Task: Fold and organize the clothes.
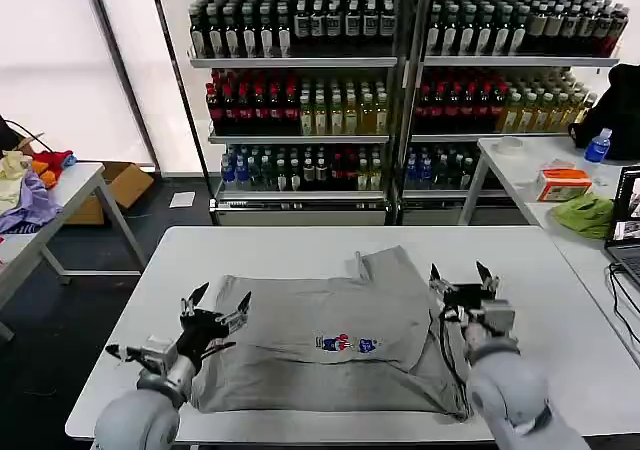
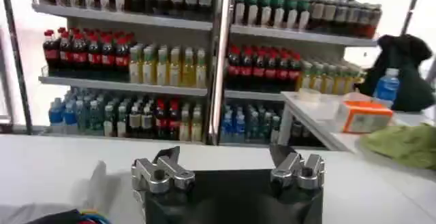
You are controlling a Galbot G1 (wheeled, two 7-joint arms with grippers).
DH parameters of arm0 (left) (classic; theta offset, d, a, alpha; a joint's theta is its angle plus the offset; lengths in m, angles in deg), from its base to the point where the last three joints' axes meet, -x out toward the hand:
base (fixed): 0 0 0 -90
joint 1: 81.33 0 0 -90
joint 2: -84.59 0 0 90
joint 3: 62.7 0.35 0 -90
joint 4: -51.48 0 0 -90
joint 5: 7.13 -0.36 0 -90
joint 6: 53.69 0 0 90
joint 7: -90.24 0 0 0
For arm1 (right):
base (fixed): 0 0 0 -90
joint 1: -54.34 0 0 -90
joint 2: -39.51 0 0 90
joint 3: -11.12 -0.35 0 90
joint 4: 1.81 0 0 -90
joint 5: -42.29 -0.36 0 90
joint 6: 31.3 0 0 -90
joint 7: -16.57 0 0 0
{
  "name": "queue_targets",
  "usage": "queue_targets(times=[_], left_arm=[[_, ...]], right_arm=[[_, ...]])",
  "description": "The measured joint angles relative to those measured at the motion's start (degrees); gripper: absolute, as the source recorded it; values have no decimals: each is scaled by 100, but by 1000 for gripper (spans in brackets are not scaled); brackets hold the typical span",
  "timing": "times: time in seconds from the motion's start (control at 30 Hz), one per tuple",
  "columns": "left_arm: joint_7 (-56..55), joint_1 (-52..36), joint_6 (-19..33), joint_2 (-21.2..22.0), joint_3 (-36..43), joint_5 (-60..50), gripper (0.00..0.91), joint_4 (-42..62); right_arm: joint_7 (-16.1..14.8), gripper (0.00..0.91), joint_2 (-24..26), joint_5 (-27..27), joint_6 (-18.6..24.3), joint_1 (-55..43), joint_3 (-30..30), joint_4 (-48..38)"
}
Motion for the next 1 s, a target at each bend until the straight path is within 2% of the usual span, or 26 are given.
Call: queue_targets(times=[0.23,0.47,0.77,1.0], left_arm=[[189,-866,-166,-335,333,387,907,867],[264,-1472,-257,-427,570,545,907,1667],[319,-1768,-350,-418,662,633,907,2212],[308,-1909,-397,-383,698,669,907,2467]], right_arm=[[-421,907,-48,-136,-36,-1131,517,-1237],[-790,907,-237,-21,-77,-1919,890,-2235],[-1172,907,-567,175,-93,-2328,1149,-3195],[-1263,907,-767,314,-95,-2440,1171,-3606]])
